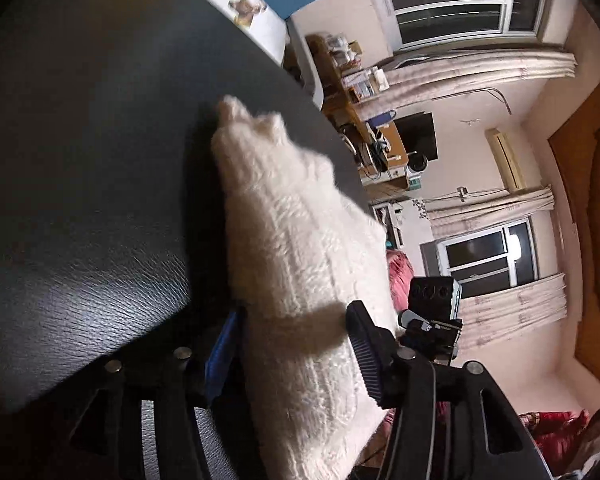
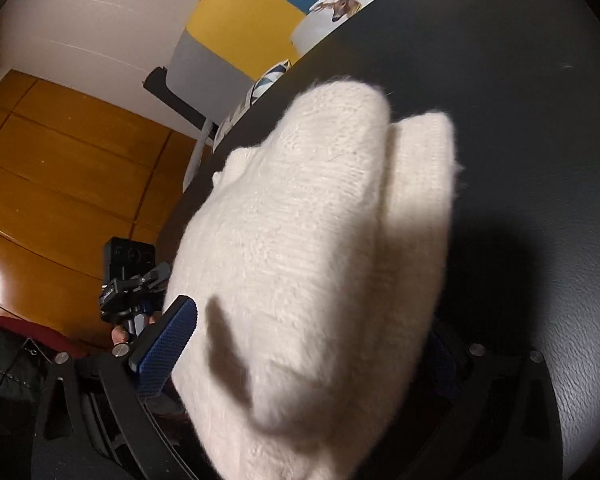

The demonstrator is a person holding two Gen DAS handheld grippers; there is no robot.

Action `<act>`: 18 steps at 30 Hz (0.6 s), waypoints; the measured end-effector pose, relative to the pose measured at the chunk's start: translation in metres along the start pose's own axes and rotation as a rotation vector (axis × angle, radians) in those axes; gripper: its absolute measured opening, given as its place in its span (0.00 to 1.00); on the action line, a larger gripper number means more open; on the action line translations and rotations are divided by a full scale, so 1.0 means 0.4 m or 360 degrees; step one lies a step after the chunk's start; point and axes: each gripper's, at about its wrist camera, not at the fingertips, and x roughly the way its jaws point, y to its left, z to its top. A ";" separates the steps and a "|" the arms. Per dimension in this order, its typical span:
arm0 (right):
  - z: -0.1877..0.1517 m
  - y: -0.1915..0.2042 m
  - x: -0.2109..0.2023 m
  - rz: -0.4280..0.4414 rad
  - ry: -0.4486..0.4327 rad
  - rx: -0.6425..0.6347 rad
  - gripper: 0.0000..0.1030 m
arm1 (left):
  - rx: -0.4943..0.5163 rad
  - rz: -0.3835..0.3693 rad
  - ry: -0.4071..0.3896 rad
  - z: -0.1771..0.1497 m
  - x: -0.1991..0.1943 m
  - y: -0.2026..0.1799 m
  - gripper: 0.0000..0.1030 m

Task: Fold clothes

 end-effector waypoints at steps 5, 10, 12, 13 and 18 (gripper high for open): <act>0.013 0.001 0.015 -0.0002 0.0072 0.0025 1.00 | 0.0054 0.0037 -0.0050 -0.013 0.020 -0.021 0.58; 0.033 0.002 0.024 0.0000 0.0099 0.0029 1.00 | 0.0150 0.0179 -0.0083 -0.024 0.041 -0.057 0.62; 0.018 0.007 0.020 -0.0019 0.0079 0.0004 1.00 | 0.0084 0.0190 -0.0104 -0.025 0.046 -0.055 0.62; 0.011 0.015 0.021 -0.0040 0.0069 -0.0039 1.00 | 0.0058 0.0191 -0.0116 -0.026 0.048 -0.053 0.62; -0.017 0.049 0.027 -0.0203 0.0007 -0.0160 0.88 | 0.0187 0.0256 -0.0210 -0.052 0.047 -0.074 0.38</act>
